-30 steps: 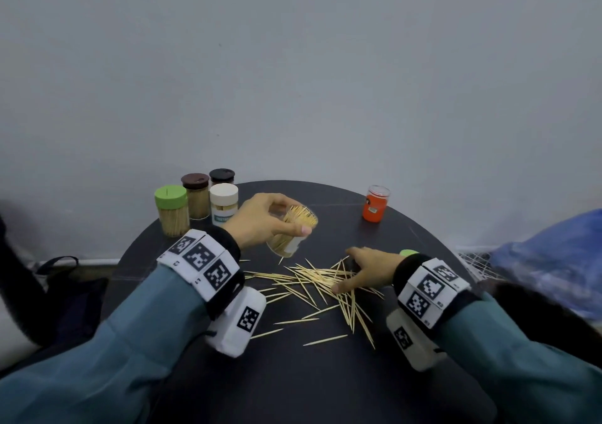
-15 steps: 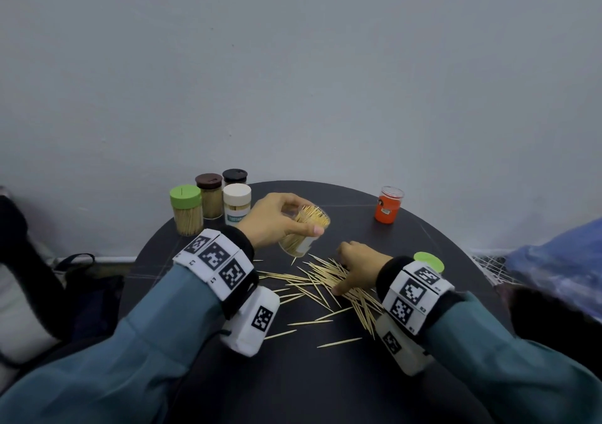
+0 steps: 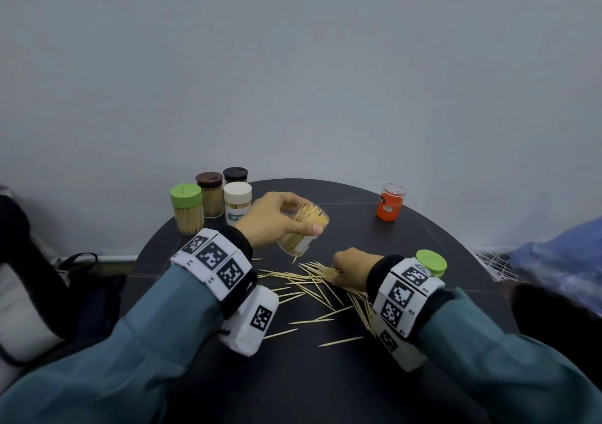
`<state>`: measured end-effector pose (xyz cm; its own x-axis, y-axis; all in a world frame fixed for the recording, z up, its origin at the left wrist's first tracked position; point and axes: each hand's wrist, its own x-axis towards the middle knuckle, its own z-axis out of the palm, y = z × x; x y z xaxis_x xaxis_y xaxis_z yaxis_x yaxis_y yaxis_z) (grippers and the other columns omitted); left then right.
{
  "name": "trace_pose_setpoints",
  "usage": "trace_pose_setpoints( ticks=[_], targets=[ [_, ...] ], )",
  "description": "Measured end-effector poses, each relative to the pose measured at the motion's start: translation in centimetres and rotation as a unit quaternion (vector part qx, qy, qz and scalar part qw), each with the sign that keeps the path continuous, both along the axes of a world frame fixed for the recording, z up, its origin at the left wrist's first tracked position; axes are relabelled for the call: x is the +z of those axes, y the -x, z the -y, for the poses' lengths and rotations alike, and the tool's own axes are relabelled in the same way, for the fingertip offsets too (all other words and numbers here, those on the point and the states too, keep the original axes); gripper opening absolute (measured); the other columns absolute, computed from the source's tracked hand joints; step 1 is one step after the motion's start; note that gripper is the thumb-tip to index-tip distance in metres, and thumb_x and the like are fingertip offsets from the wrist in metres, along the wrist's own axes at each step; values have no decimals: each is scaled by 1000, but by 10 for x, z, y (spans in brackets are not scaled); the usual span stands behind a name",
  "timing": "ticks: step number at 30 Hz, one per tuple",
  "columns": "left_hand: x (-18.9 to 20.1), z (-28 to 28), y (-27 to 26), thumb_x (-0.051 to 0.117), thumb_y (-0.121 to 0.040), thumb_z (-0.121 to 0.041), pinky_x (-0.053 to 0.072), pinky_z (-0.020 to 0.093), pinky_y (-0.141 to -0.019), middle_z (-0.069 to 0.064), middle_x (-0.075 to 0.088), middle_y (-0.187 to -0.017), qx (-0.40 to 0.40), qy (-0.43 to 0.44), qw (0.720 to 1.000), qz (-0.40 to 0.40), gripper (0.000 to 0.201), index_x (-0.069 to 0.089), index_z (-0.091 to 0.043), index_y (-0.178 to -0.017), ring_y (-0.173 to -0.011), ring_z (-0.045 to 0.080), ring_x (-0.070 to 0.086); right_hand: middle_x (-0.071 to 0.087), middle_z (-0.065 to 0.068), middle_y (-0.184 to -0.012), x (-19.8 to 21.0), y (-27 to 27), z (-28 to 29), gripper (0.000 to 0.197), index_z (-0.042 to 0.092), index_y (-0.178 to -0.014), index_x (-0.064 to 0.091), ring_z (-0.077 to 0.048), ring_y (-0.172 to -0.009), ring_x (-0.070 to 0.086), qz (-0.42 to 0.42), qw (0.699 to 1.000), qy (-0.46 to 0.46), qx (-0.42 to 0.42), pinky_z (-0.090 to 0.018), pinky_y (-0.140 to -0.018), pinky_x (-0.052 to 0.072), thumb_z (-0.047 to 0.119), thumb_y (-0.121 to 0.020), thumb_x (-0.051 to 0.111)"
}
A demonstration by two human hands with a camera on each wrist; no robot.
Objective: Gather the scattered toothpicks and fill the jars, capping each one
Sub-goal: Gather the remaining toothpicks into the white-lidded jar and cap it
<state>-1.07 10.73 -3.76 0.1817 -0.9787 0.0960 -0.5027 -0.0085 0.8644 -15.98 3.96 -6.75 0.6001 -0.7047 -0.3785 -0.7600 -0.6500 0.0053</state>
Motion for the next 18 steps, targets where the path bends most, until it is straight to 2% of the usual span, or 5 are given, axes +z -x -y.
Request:
trace_pose_setpoints(
  ticks=[4, 10, 15, 18],
  targets=[
    [0, 0, 0, 78, -73, -24, 44, 31, -94, 0, 62, -111, 2, 3, 1000, -3, 49, 61, -15, -118, -103, 12, 54, 49, -15, -131, 2, 0, -1, 38, 0, -127, 45, -28, -118, 49, -2, 1000, 3, 6, -32, -92, 41, 24, -98, 43],
    [-1, 0, 1, 77, -74, -24, 42, 30, -92, -2, 60, -108, 0, -2, 1000, 0, 50, 60, -14, -120, -102, 10, 52, 53, -14, -127, 1, 4, 8, 42, 5, -127, 48, -26, -115, 52, 32, 999, -12, -3, -32, -93, 43, 28, -93, 54],
    [-1, 0, 0, 77, -73, -25, 43, 32, -94, 0, 61, -111, 2, -5, 1000, 0, 51, 60, -13, -120, -104, 13, 53, 56, -13, -123, 3, 6, 11, 38, 5, -124, 52, -25, -110, 54, 80, 997, -22, -2, -28, -85, 42, 27, -93, 54],
    [-1, 0, 0, 77, -73, -24, 43, 31, -92, -1, 61, -109, 1, -6, 1000, -2, 50, 60, -13, -119, -102, 11, 53, 58, -13, -119, 3, 6, 13, 37, 5, -120, 55, -19, -94, 53, 101, 995, -19, 2, -26, -77, 39, 28, -91, 56]
  ],
)
